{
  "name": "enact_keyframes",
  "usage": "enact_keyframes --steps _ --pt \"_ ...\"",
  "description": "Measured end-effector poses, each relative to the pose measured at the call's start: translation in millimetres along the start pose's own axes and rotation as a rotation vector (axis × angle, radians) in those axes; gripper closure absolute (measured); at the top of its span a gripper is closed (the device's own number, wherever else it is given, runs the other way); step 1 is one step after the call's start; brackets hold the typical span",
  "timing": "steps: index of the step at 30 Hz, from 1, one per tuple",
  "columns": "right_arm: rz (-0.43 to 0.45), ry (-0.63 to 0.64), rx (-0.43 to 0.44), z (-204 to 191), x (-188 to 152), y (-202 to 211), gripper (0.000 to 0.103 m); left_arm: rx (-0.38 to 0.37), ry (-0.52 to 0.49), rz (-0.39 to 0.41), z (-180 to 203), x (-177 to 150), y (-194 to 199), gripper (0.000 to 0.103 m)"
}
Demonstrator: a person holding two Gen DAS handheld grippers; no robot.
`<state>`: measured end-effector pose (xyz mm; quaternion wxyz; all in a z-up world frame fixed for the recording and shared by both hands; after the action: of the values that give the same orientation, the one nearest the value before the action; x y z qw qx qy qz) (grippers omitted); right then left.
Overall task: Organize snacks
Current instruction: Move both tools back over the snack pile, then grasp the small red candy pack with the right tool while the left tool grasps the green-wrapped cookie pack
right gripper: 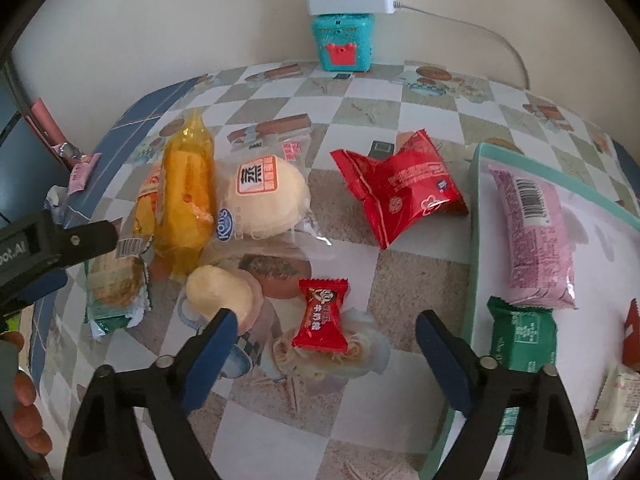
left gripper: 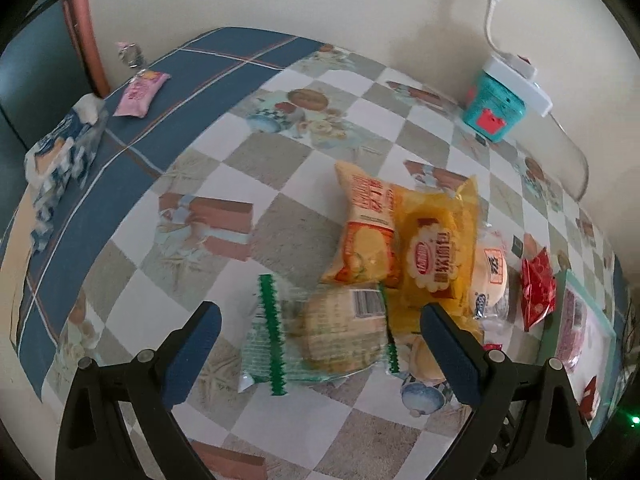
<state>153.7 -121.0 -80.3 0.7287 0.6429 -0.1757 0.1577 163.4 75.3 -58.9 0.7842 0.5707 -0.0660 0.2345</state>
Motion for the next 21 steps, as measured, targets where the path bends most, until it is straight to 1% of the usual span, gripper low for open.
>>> enact_keyframes --steps 2,5,8,9,10,12,13,15,17,18,21 --pt "0.001 0.008 0.003 -1.7 -1.2 -1.5 0.015 0.005 -0.009 -0.016 3.0 -2.0 -6.6 0.004" --pt "0.0 0.023 -0.01 -3.6 -3.3 -4.5 0.021 0.032 -0.02 -0.034 3.7 -4.9 -15.8 0.004" --pt "-0.016 0.02 -0.014 -4.1 -5.6 -9.8 0.023 0.057 -0.033 -0.046 3.8 -6.9 -22.7 0.006" --pt "-0.016 0.023 -0.016 -4.7 -6.0 -10.8 0.027 0.06 -0.035 -0.046 3.6 -7.7 -23.6 0.008" --pt "-0.014 0.025 -0.02 -4.9 -6.0 -11.3 0.029 0.066 -0.036 -0.051 3.4 -8.4 -26.0 0.014" --pt "-0.006 0.033 -0.033 -5.3 -5.4 -10.7 0.037 0.082 -0.036 -0.055 2.3 -9.5 -27.7 0.016" --pt "-0.004 0.032 -0.035 -5.0 -4.9 -10.7 0.039 0.081 -0.034 -0.054 1.1 -9.2 -27.2 0.016" --pt "-0.002 0.028 -0.039 -4.1 -4.3 -10.4 0.049 0.078 -0.026 -0.048 0.7 -8.2 -25.1 0.018" --pt "-0.001 0.027 -0.04 -3.3 -4.1 -9.8 0.053 0.088 -0.027 -0.037 0.9 -6.6 -21.8 0.027" --pt "0.0 0.027 -0.036 -3.2 -4.1 -9.6 0.058 0.092 -0.028 -0.033 1.2 -6.0 -20.6 0.028" --pt "0.0 0.035 -0.039 -3.8 -3.8 -9.3 0.067 0.092 -0.022 -0.03 0.5 -4.8 -18.8 0.031"
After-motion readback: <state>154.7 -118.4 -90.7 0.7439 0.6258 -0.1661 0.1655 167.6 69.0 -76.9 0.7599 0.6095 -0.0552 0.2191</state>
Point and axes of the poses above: each gripper's, at about its wrist camera, not at the fingertips, and y roughly against the way its jaws point, z to its right, x to its top, the point moved 3 cm from there along -y, roughly the way its jaws point, and after that the axes turned 13 degrees about -x, right-handed, at the moved point
